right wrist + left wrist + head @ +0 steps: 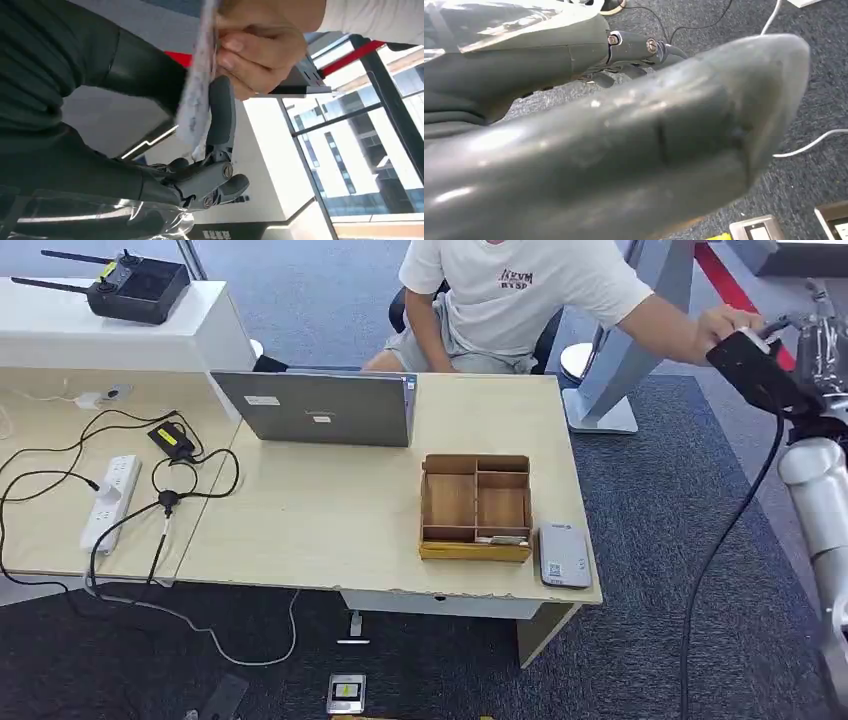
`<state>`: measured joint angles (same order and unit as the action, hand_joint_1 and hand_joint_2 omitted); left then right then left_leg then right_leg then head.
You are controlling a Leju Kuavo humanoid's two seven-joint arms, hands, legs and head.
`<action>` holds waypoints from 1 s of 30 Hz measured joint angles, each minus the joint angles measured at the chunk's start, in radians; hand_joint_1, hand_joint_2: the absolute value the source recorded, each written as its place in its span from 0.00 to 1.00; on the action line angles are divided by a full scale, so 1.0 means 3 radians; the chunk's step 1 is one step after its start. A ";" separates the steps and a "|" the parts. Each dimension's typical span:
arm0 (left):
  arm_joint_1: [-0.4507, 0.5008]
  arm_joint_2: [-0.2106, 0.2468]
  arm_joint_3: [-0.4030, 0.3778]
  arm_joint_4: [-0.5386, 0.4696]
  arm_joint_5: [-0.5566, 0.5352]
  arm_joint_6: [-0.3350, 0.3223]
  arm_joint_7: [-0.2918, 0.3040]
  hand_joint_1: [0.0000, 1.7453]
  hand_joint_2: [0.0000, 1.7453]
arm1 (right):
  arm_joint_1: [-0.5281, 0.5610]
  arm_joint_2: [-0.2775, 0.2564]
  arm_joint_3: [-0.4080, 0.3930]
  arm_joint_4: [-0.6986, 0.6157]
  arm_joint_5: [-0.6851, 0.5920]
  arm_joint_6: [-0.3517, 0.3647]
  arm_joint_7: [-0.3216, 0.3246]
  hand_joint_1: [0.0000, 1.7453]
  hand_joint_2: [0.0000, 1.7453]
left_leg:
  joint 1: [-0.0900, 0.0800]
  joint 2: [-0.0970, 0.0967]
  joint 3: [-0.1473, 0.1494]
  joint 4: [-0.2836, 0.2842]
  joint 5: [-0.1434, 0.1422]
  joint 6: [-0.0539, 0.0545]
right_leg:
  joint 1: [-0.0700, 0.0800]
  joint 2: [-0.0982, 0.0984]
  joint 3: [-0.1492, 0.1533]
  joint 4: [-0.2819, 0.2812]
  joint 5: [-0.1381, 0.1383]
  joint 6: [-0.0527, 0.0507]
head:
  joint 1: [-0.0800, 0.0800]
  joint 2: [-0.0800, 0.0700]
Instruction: Pass the card to the sensor for recognition and then transmit it.
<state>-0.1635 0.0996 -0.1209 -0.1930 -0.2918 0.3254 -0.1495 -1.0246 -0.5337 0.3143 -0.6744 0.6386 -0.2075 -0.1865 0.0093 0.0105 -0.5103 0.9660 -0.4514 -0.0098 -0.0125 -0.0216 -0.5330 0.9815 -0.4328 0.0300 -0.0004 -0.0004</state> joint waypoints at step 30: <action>0.0150 0.0011 0.0015 0.0000 0.0238 0.0074 -0.0046 0.00 0.00 | 0.1058 0.0168 0.0170 -0.0114 -0.0553 0.0373 0.0369 1.00 1.00 | 0.0001 -0.0001 -0.0004 -0.0001 0.0001 -0.0001 | 0.0002 0.0000 0.0000 0.0000 0.0001 -0.0001 | 0.0001 0.0000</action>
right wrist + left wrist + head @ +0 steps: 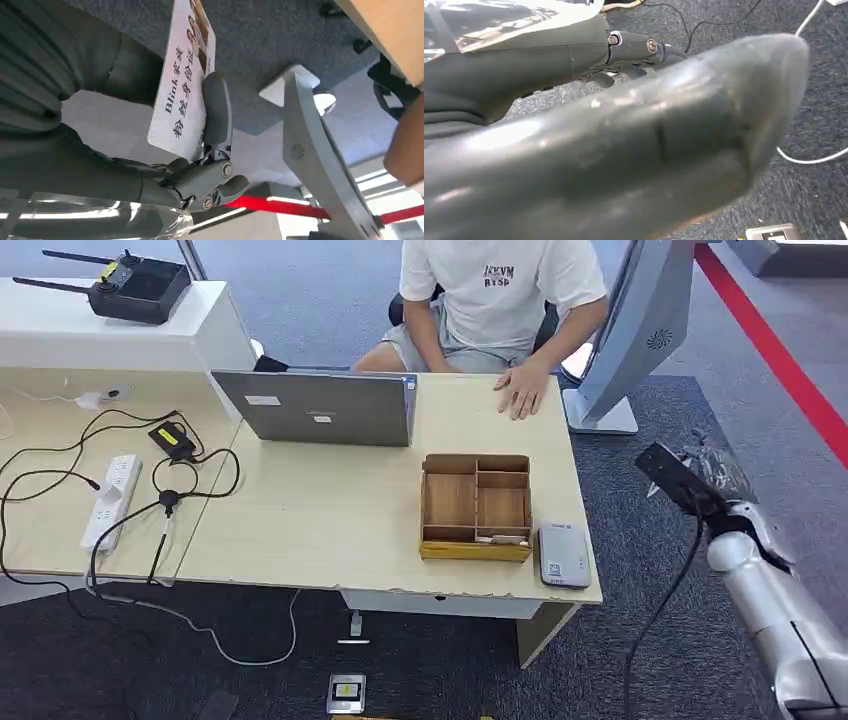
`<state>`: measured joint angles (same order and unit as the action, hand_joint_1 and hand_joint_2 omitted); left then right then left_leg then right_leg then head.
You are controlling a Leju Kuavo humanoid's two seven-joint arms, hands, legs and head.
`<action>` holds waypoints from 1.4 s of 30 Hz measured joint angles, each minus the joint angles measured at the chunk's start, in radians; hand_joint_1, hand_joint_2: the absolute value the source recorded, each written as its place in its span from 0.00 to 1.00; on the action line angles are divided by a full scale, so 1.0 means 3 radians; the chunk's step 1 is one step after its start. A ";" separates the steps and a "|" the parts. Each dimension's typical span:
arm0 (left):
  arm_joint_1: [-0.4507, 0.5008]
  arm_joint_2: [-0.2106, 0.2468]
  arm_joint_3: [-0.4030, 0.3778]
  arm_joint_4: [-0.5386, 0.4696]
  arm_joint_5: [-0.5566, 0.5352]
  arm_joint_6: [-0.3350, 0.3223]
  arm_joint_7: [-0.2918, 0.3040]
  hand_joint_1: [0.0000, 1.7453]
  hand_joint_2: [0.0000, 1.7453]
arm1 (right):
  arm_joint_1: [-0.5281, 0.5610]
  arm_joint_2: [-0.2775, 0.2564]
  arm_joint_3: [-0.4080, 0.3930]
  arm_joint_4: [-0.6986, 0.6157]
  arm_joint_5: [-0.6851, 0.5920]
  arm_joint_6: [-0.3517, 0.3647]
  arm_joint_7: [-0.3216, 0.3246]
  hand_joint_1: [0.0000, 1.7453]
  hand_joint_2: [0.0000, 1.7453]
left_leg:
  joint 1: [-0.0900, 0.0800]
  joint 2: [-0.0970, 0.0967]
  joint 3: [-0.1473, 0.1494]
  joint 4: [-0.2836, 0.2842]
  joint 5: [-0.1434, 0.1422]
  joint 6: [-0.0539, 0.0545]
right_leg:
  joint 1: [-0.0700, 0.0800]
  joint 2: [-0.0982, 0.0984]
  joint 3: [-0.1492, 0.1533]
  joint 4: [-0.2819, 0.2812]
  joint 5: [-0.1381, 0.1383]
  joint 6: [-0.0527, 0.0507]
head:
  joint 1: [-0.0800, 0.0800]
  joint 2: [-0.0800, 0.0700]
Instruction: Pass the card to the sensor for recognition and then transmit it.
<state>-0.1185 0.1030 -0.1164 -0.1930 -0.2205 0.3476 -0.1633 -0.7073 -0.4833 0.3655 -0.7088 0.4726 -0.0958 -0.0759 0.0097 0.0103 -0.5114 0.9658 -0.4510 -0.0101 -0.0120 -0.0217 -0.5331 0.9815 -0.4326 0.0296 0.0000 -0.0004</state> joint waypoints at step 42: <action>0.0006 0.0034 0.0009 0.0000 -0.0067 -0.0012 -0.0014 0.00 0.00 | 0.1037 0.0104 0.0041 -0.1584 0.0006 0.0381 0.0582 1.00 1.00 | 0.0000 0.0001 0.0001 0.0000 0.0001 0.0000 | 0.0000 0.0000 -0.0001 -0.0001 0.0001 -0.0002 | 0.0000 0.0000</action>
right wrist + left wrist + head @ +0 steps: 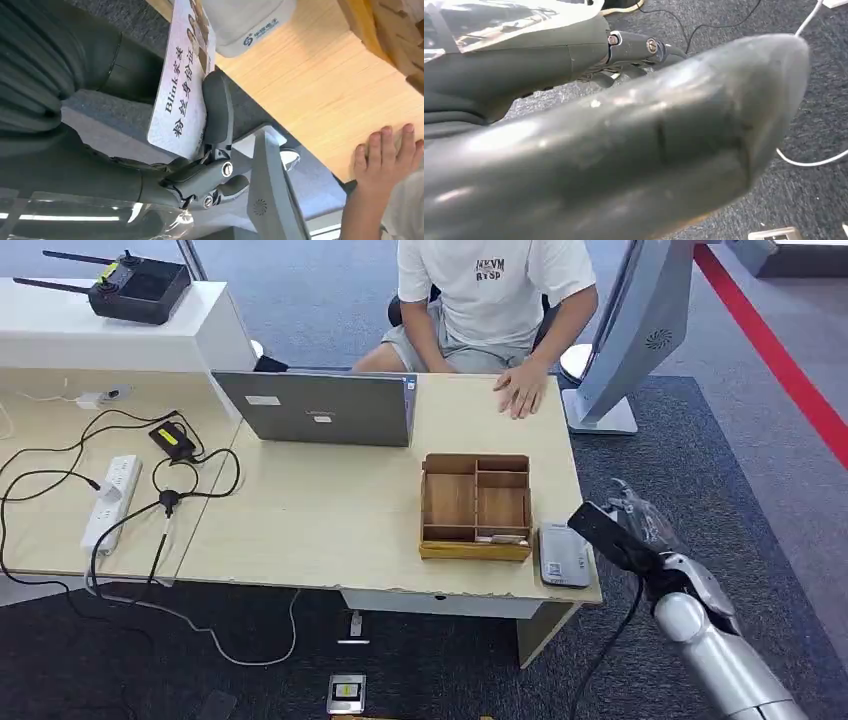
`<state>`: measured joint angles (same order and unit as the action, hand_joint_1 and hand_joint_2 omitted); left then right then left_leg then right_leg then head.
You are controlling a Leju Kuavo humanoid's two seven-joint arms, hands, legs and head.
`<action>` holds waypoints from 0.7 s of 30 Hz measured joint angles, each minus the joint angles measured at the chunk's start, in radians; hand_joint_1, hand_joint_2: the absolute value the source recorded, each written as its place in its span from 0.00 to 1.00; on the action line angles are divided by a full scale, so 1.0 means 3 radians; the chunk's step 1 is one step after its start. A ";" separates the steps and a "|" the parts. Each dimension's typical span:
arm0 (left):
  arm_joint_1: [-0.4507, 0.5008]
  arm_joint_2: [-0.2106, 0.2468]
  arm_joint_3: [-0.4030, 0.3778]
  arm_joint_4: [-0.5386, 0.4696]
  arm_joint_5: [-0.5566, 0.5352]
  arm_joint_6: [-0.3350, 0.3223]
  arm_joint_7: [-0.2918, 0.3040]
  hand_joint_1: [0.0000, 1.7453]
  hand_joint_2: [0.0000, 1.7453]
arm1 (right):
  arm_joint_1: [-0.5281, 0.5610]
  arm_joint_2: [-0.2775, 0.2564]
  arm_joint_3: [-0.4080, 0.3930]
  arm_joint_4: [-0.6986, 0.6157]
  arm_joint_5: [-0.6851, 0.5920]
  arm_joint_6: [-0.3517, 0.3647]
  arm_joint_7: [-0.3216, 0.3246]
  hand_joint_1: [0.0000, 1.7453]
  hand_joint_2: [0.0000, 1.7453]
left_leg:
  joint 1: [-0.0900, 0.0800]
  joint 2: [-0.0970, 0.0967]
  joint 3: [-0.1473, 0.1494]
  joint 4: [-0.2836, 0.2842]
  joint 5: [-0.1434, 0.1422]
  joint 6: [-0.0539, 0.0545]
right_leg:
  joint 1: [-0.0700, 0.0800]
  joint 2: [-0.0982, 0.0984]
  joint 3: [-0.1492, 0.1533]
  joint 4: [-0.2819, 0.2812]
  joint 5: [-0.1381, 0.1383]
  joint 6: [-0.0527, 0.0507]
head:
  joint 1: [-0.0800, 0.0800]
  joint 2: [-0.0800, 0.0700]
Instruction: Pass the card to the sensor for recognition and then transmit it.
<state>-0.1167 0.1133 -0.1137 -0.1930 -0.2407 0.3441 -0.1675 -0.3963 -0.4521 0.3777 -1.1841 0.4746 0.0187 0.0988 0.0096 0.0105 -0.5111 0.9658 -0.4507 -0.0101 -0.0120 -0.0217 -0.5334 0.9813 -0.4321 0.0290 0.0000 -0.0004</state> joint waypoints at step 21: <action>-0.0004 0.0009 -0.0001 0.0000 -0.0037 -0.0037 0.0034 0.00 0.00 | -0.0221 0.0116 -0.0028 0.0534 0.0182 -0.0032 -0.0249 1.00 1.00 | 0.0000 0.0000 -0.0002 0.0000 0.0002 -0.0001 | 0.0000 0.0000 0.0000 0.0001 0.0000 -0.0001 | 0.0000 0.0000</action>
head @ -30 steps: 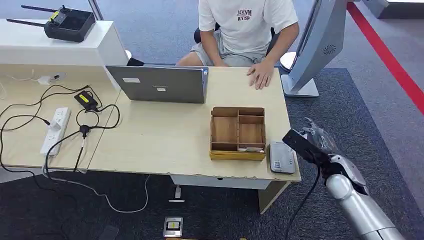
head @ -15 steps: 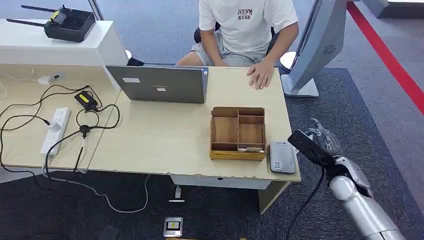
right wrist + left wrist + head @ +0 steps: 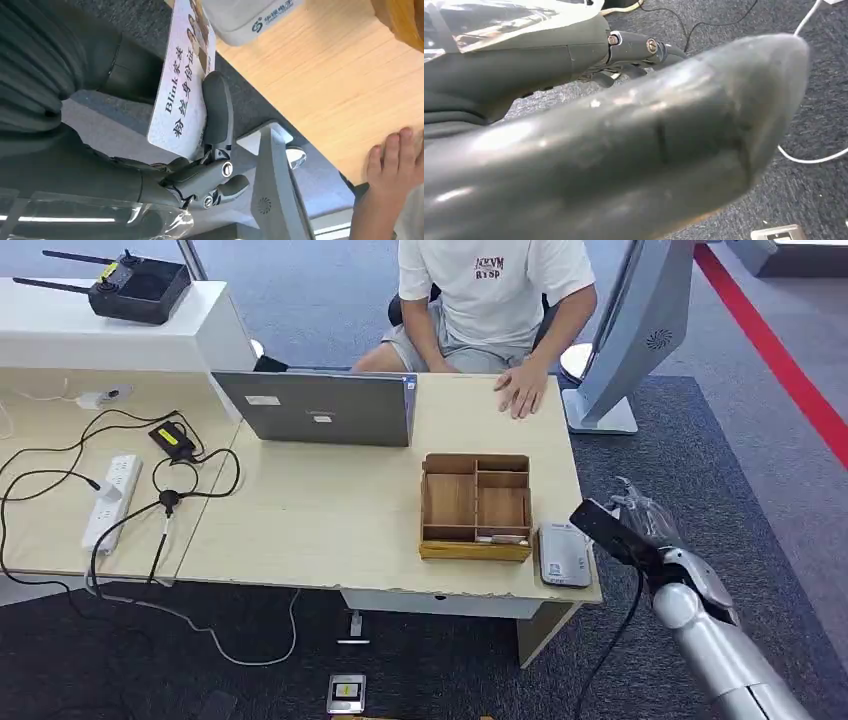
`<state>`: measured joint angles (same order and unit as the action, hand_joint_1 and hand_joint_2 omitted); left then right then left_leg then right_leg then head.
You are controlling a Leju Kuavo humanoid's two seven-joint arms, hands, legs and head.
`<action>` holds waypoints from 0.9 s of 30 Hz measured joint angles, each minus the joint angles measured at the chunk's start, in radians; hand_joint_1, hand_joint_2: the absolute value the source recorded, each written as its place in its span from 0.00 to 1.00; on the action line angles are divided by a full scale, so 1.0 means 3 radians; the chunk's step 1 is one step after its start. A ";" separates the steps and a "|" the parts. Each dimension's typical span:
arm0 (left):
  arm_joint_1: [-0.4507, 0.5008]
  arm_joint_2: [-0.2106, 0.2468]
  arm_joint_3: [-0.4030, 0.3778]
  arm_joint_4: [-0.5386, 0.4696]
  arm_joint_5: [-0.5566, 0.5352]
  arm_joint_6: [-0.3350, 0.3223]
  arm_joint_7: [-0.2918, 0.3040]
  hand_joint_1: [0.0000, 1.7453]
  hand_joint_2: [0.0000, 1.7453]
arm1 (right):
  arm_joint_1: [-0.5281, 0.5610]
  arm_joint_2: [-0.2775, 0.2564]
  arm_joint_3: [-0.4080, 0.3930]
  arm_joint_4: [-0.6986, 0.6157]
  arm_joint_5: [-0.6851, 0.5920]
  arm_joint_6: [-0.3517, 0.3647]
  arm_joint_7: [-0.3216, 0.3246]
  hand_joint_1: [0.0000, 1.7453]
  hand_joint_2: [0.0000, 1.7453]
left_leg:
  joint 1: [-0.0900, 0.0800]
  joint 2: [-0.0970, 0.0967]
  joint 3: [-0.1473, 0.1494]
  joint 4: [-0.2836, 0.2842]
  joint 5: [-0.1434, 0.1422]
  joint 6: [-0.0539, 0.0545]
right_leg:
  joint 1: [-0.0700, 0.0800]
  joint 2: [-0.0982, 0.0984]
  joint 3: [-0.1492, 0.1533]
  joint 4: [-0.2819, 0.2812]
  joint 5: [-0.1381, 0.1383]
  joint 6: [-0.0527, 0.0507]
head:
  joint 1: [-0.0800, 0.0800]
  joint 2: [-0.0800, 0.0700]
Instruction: Pass the card to the sensor for recognition and then transmit it.
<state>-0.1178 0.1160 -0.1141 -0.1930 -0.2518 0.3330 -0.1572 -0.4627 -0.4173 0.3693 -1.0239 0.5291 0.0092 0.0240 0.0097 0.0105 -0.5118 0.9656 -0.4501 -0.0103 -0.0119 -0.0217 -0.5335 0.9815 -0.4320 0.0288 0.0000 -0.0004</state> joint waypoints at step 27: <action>0.0000 0.0000 -0.0004 0.0000 -0.0067 -0.0014 0.0003 0.00 0.00 | 0.0093 0.0191 0.0212 0.0103 -0.0116 0.0109 0.0075 1.00 1.00 | 0.0000 0.0001 0.0002 0.0000 0.0001 0.0000 | 0.0000 0.0000 -0.0001 -0.0001 0.0001 -0.0001 | 0.0000 0.0000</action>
<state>-0.1178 0.1160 -0.1152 -0.1930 -0.2720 0.3288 -0.1564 -0.4348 -0.3601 0.4330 -0.9930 0.4944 0.0420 0.0465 0.0097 0.0107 -0.5111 0.9657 -0.4500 -0.0104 -0.0119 -0.0216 -0.5338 0.9812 -0.4318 0.0286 0.0000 -0.0004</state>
